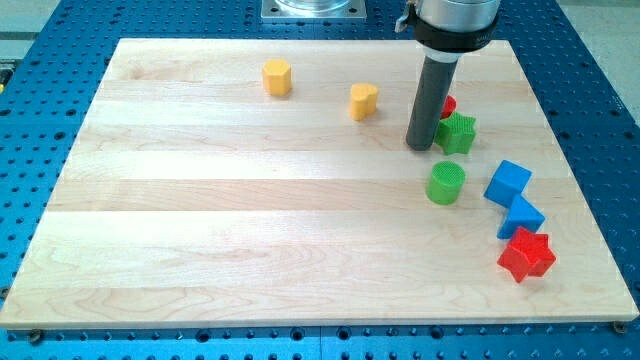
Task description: Nudge the blue cube to the right
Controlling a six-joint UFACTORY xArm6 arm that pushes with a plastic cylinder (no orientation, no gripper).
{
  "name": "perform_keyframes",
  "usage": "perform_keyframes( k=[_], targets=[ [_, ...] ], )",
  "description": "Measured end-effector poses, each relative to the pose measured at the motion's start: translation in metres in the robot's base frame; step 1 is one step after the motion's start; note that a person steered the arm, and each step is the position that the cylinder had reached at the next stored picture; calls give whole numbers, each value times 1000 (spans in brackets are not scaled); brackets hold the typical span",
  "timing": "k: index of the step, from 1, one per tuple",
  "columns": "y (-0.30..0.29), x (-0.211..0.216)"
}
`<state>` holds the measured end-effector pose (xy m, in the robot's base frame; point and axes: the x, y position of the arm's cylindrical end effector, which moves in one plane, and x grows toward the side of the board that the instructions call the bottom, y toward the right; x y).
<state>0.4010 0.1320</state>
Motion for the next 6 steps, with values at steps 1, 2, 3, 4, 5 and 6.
perform_keyframes(
  k=[1,2,3,4,5,6],
  targets=[
    [32,8],
    [49,34],
    [45,43],
    [34,47],
    [81,54],
    [140,45]
  ],
)
